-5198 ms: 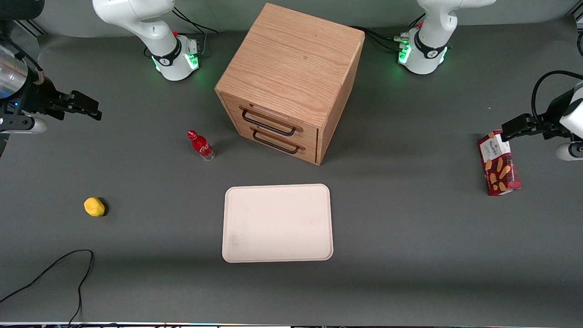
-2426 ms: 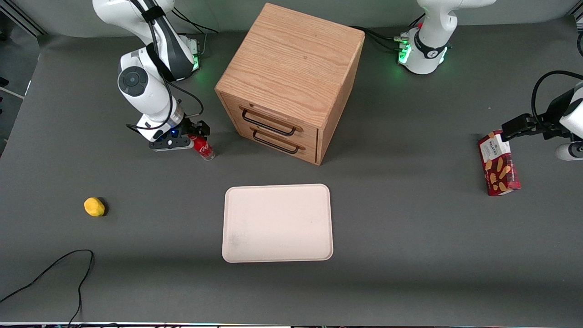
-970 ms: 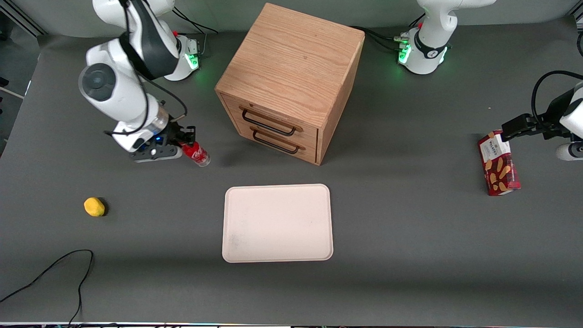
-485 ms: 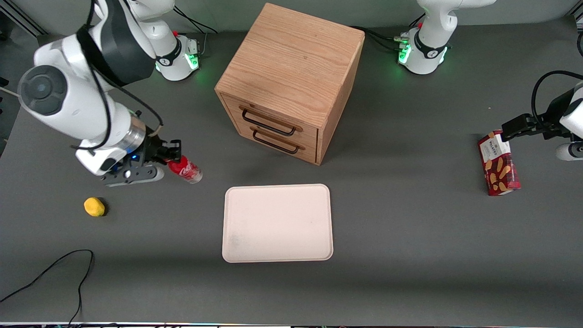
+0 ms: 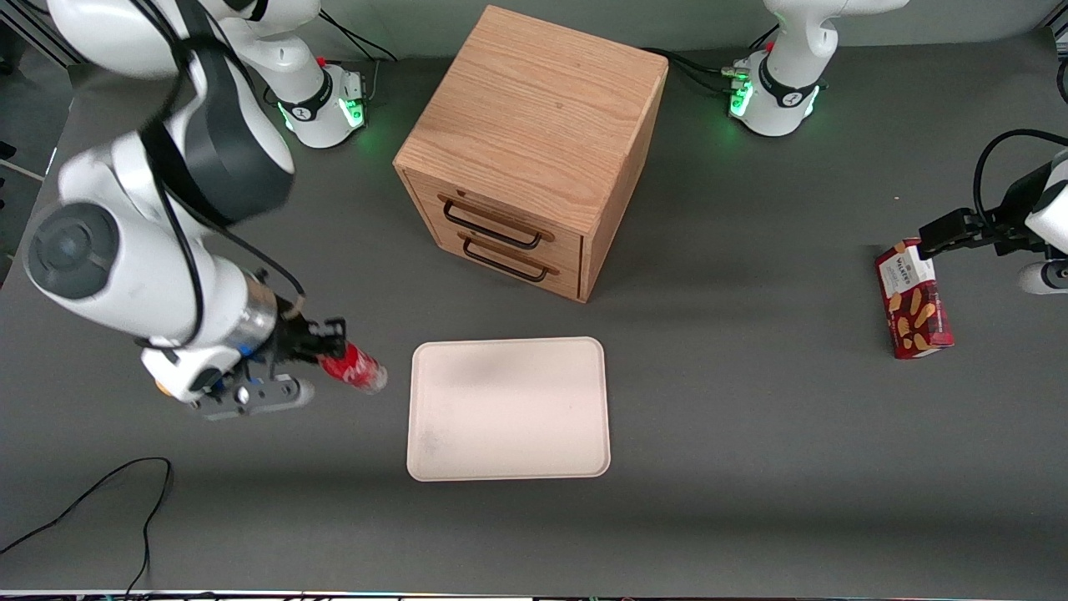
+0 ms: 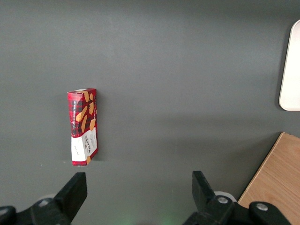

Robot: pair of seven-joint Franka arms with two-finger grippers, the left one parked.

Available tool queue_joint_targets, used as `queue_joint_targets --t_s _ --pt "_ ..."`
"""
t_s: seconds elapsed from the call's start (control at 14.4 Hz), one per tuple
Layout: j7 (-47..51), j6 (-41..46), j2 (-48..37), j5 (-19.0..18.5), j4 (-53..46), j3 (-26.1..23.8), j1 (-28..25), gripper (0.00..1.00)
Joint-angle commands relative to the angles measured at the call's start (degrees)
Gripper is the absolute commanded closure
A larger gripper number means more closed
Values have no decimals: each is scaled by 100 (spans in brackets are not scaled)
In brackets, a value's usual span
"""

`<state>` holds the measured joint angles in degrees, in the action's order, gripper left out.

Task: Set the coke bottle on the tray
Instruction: 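Lift the bottle and carry it toward the white tray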

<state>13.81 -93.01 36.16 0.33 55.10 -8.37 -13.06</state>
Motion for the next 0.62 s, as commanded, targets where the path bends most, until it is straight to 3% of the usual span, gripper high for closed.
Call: queue_joint_targets --t_s 0.0,0.55 --pt "-10 -400 531 -130 -536 -138 -38 100" --pt "-45 -1421 1472 -376 -509 -270 -126 100"
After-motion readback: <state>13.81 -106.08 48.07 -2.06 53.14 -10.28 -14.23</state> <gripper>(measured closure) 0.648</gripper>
